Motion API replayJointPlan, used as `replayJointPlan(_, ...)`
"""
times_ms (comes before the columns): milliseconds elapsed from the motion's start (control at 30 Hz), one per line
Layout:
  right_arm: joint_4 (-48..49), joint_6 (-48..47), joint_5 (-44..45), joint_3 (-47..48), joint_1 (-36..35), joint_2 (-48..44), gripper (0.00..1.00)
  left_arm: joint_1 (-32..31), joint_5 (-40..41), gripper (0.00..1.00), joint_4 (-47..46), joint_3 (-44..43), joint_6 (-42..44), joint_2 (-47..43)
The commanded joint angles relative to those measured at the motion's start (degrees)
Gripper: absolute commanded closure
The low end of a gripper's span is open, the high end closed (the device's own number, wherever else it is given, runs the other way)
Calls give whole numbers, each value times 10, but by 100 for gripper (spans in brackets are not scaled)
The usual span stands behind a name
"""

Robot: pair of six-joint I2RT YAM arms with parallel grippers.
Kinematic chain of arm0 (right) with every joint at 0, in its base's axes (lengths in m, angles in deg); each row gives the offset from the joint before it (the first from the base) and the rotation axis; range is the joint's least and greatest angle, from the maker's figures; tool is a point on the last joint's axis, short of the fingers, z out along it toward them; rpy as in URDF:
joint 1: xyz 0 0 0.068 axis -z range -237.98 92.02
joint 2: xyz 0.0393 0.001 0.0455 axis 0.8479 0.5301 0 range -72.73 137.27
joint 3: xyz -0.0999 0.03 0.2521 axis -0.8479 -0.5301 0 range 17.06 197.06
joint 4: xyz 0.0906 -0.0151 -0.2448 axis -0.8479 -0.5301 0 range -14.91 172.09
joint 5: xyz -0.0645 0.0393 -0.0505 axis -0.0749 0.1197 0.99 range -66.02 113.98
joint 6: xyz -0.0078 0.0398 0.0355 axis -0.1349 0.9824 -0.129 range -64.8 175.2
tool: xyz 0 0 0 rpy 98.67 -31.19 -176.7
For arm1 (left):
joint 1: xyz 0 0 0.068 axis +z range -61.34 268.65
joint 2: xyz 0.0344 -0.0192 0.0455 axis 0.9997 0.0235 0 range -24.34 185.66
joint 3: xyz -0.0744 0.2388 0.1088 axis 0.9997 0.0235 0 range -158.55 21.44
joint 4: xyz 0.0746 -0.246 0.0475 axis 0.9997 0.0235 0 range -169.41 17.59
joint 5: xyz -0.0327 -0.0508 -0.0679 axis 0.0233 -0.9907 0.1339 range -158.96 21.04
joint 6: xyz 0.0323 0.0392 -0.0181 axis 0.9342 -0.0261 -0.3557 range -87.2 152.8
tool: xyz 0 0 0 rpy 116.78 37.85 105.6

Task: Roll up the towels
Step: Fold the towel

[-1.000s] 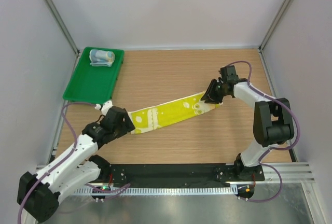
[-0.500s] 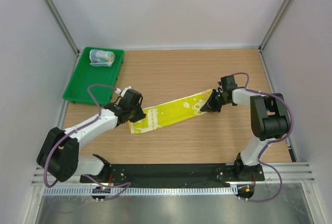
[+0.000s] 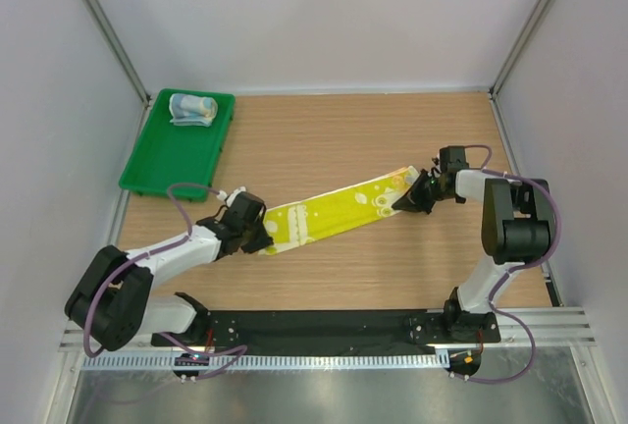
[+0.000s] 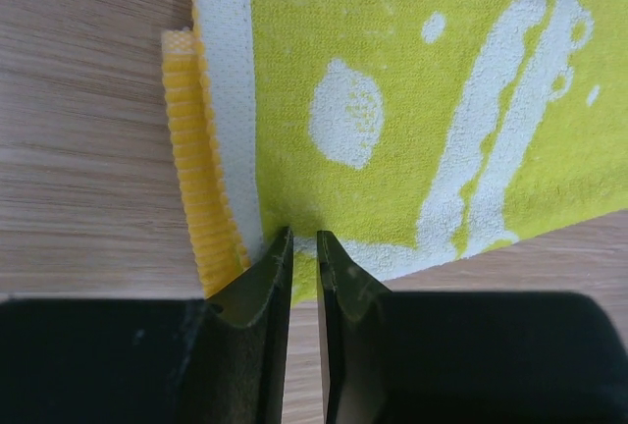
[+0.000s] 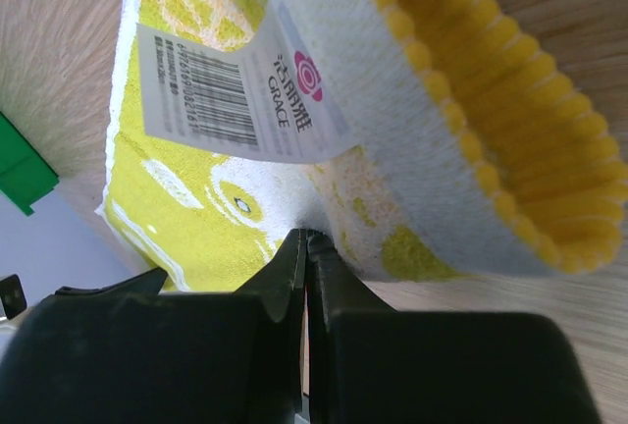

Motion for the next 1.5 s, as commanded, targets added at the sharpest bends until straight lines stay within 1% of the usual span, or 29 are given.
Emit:
replayJointPlan(0, -22, -14, 36, -5, 7, -8, 99, -2, 9, 84, 5, 24, -2, 21)
replayJointPlan(133, -47, -27, 71, 3, 27, -29, 99, -2, 16, 84, 10, 15, 5, 24)
replayJointPlan(267, -70, -38, 116, 5, 58, -30, 99, -2, 51, 85, 37, -5, 13, 19)
replayJointPlan(367, -73, -36, 144, -5, 85, -41, 99, 3, 63, 83, 68, -36, 21, 30)
replayJointPlan(500, -83, -35, 179, -9, 103, -60, 98, 27, 51, 84, 79, -66, 33, 56)
replayJointPlan(600, -82, -36, 175, -4, 105, -56, 98, 32, 52, 85, 75, -85, 42, 73)
replayJointPlan(733, -66, -32, 143, -15, 104, -42, 98, 40, 56, 86, 68, -120, 49, 110)
replayJointPlan(800, -60, -29, 135, -25, 103, -44, 99, 41, 65, 87, 70, -157, 59, 145)
replayJointPlan(900, -51, -22, 125, -45, 95, -54, 98, 58, 80, 87, 80, -216, 81, 198)
replayJointPlan(933, -49, -15, 122, -52, 93, -59, 99, 66, 84, 87, 98, -234, 89, 212)
replayJointPlan(967, -44, -11, 119, -66, 86, -63, 98, 85, 85, 88, 108, -257, 96, 243)
replayJointPlan(1000, -39, -7, 116, -74, 81, -66, 99, 96, 85, 89, 118, -294, 104, 255)
replayJointPlan(1100, -29, 0, 107, -92, 69, -72, 98, 129, 84, 89, 135, -348, 118, 289)
replayJointPlan(1200, -32, -4, 108, -92, 66, -73, 99, 148, 86, 90, 159, -381, 122, 302)
replayJointPlan(1300, -53, -15, 128, -66, 66, -80, 99, 152, 85, 90, 167, -379, 121, 294)
replayJointPlan(1333, -61, -17, 139, -45, 66, -82, 98, 152, 82, 89, 167, -371, 118, 284)
replayJointPlan(1367, -77, -22, 143, -33, 66, -87, 87, 152, 77, 88, 169, -369, 117, 282)
replayJointPlan(1433, -95, -29, 153, -9, 66, -91, 71, 152, 67, 88, 181, -365, 115, 271)
replayJointPlan(1467, -116, -32, 165, 19, 66, -94, 63, 152, 64, 88, 187, -361, 112, 266)
